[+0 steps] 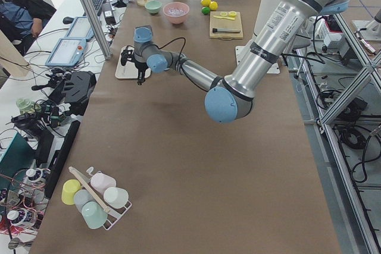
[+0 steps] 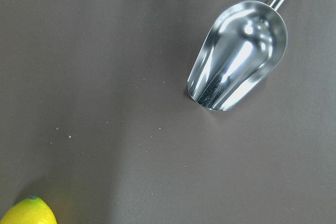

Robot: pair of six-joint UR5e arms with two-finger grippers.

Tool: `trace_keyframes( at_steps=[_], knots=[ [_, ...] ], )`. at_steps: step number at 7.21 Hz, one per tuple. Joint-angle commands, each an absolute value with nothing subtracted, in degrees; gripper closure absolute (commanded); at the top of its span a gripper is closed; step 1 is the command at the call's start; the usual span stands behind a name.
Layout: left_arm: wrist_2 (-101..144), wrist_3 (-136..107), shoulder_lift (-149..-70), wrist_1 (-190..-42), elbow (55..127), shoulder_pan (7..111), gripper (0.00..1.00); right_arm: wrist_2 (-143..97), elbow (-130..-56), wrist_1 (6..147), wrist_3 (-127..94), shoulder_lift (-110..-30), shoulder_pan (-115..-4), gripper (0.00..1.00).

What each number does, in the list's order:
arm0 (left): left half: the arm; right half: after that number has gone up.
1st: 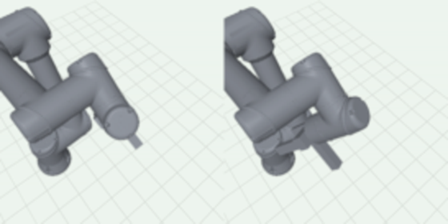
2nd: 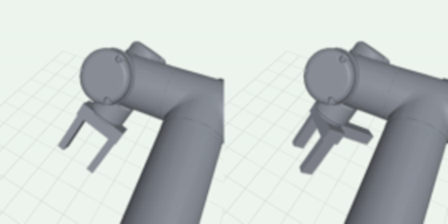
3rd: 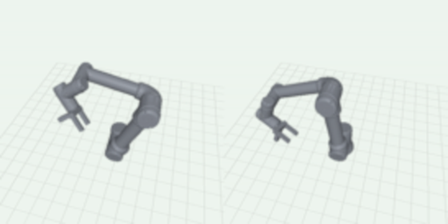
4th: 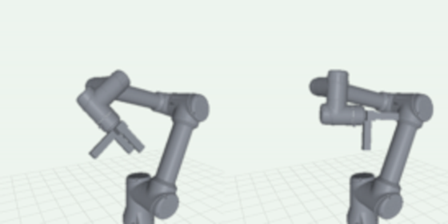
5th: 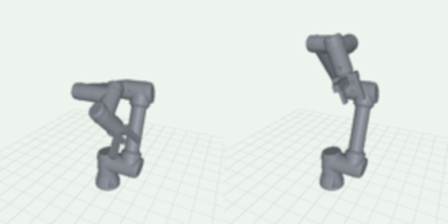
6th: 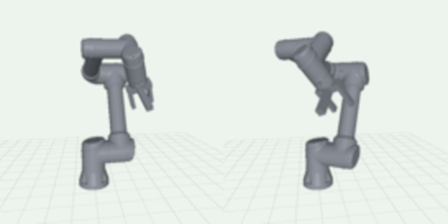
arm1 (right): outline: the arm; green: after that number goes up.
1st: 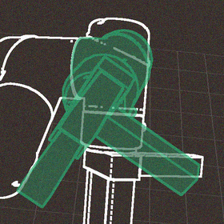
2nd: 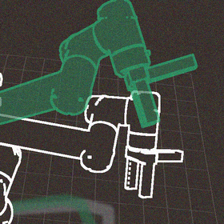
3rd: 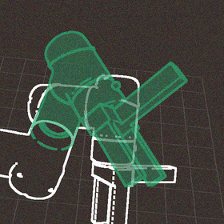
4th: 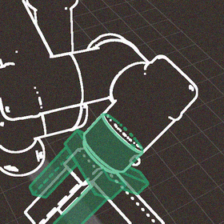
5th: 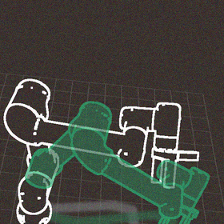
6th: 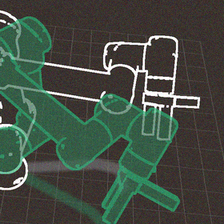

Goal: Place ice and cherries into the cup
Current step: 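Carry the cherries with the left gripper over the cup and release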

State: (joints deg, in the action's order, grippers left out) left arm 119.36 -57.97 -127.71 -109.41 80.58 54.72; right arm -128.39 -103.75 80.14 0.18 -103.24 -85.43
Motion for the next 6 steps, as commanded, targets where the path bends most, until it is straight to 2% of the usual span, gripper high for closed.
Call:
trace_keyframes(
  at_steps=[1, 3, 6],
  knots=[
    [115.2, -70.1, -133.4, -106.8, 82.3, 49.4, 0.66, -128.4, -103.9, 80.2, 0.2, -103.4, -85.4, 0.01],
    [110.5, -76.1, -138.5, -99.2, 84.3, 44.9, 0.66, -128.4, -104.1, 80.2, 0.2, -103.4, -85.4, 0.01],
    [106.1, -78.8, -136.1, -99.3, 86.6, 39.5, 0.66, -128.5, -104.1, 80.4, 0.2, -103.4, -85.4, 0.01]
  ],
)
